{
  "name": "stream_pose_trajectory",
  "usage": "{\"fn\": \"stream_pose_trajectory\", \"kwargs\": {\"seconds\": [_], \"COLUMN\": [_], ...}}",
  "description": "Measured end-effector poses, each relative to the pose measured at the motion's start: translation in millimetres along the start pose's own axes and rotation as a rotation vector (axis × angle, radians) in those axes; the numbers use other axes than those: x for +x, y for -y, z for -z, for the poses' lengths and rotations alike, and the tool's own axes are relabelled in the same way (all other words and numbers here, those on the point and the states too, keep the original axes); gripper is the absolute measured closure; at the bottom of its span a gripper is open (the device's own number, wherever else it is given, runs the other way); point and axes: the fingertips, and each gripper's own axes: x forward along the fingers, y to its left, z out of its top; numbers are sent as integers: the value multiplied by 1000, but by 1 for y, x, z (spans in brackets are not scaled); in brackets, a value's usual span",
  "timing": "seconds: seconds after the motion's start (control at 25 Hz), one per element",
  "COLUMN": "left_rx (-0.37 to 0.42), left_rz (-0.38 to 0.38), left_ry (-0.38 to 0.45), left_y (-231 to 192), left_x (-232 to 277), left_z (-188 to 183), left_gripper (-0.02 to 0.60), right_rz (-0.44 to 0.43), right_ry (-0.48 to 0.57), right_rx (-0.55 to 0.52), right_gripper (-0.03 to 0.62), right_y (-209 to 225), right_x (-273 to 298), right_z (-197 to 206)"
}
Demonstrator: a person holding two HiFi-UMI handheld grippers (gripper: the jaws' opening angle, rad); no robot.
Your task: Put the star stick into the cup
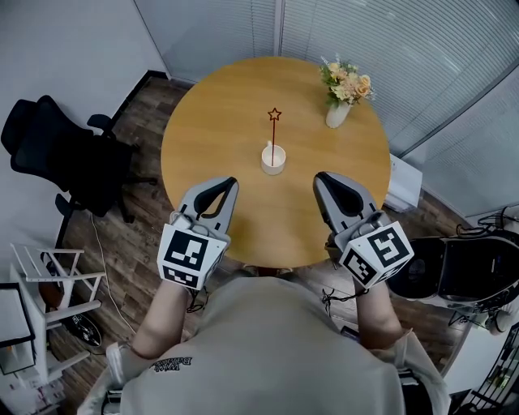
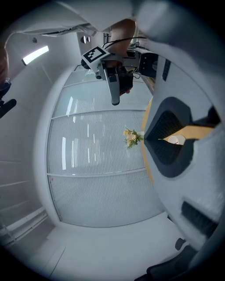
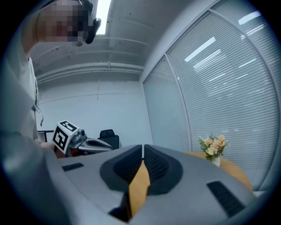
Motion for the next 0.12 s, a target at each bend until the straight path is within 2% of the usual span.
{"fn": "stream_pose_trajectory", "kwargs": {"seconds": [0.12], "left_rx": [-1], "left_rz": [0], "left_ry": [-1], "left_y": [0], "left_x": [-1], "left_z": [0], "left_gripper": [560], "right_rz": [20], "right_ry": [-3], "right_rx": [5], "right_gripper": [557], "right_y": [8], "right_x": [-3], "right_z": [1]}}
